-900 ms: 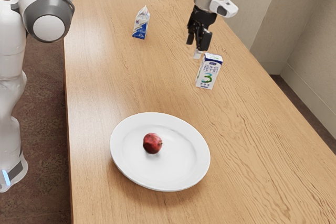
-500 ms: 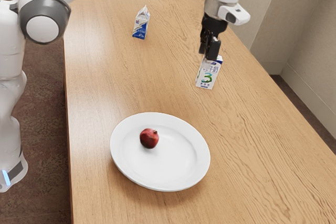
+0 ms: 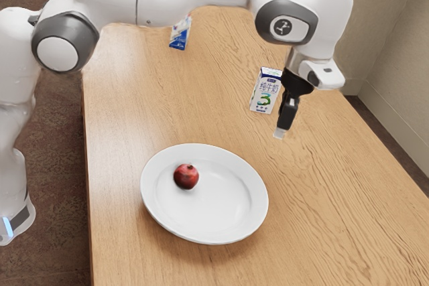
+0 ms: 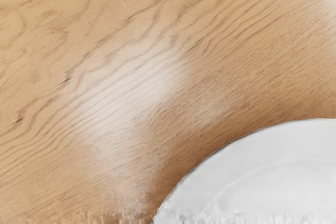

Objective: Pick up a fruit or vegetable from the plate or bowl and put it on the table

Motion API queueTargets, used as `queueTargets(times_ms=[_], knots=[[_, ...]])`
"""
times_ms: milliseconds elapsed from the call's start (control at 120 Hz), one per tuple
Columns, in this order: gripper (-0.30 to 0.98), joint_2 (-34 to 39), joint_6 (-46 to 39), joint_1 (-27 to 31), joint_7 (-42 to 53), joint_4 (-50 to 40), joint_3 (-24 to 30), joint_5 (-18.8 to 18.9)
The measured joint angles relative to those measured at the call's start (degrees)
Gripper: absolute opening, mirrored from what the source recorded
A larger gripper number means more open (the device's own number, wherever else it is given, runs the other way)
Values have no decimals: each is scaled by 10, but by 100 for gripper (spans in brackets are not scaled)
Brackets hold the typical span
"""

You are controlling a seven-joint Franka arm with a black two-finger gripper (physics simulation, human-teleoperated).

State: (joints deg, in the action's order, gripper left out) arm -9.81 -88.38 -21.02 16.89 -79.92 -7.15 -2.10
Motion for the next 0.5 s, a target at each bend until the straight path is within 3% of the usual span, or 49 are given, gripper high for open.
queueTargets(times_ms=[275,500], knots=[[69,187,-76,-7,29,-291,29,20],[69,243,-118,-3,39,-404,62,35]])
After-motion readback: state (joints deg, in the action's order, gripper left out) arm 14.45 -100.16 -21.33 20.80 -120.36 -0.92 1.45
